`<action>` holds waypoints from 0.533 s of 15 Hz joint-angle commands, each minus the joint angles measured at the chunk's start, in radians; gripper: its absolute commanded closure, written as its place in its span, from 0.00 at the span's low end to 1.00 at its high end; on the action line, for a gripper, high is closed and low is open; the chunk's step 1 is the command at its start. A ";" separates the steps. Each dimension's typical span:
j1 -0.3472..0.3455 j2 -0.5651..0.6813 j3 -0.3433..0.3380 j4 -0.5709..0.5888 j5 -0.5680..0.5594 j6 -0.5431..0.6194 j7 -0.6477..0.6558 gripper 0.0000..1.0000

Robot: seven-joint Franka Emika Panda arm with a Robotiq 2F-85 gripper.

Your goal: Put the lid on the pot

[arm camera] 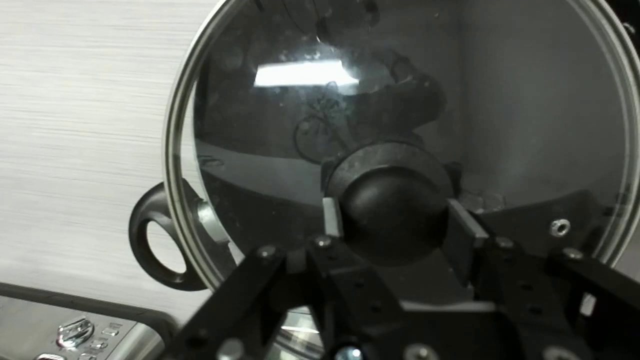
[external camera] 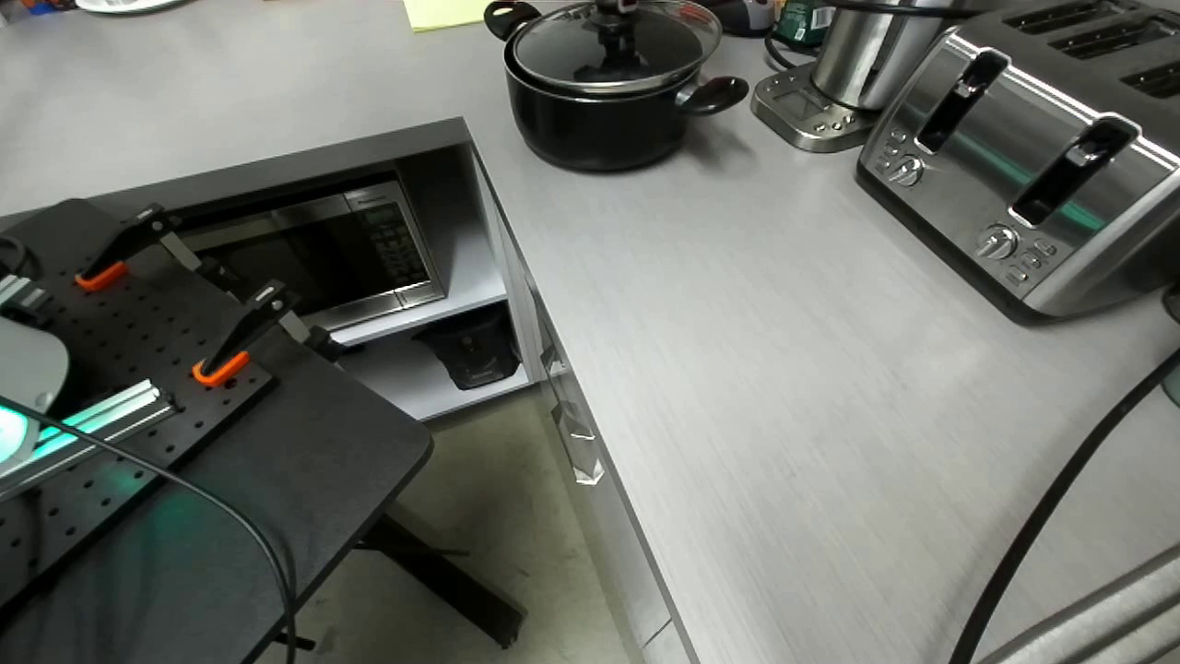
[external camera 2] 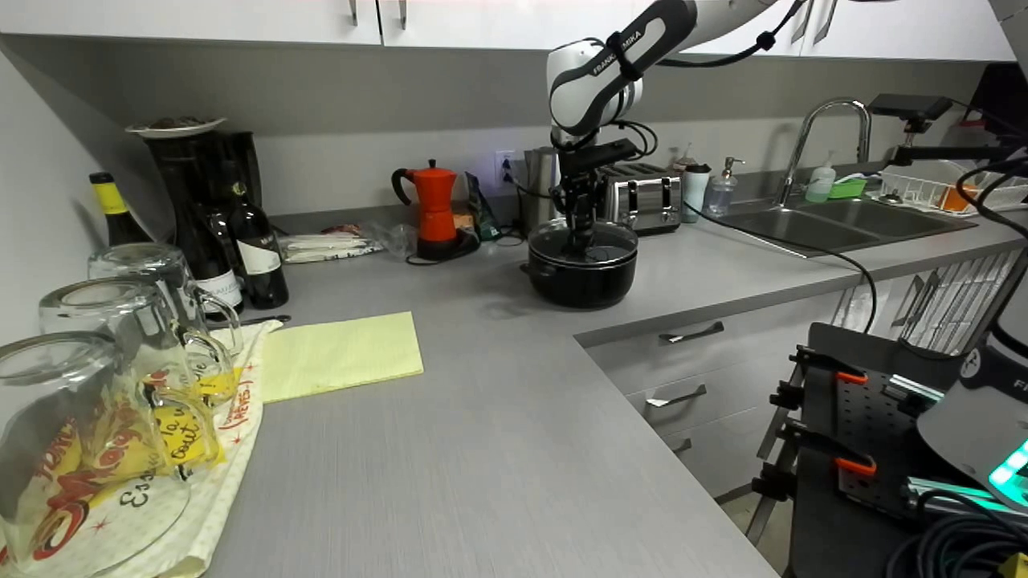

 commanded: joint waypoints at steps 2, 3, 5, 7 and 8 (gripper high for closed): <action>0.019 0.013 -0.018 0.027 -0.029 0.007 0.028 0.75; 0.020 0.010 -0.018 0.024 -0.029 0.009 0.027 0.75; 0.022 0.004 -0.016 0.015 -0.030 0.014 0.024 0.75; 0.024 -0.006 -0.013 0.003 -0.028 0.021 0.020 0.75; 0.025 -0.011 -0.011 -0.003 -0.027 0.026 0.017 0.75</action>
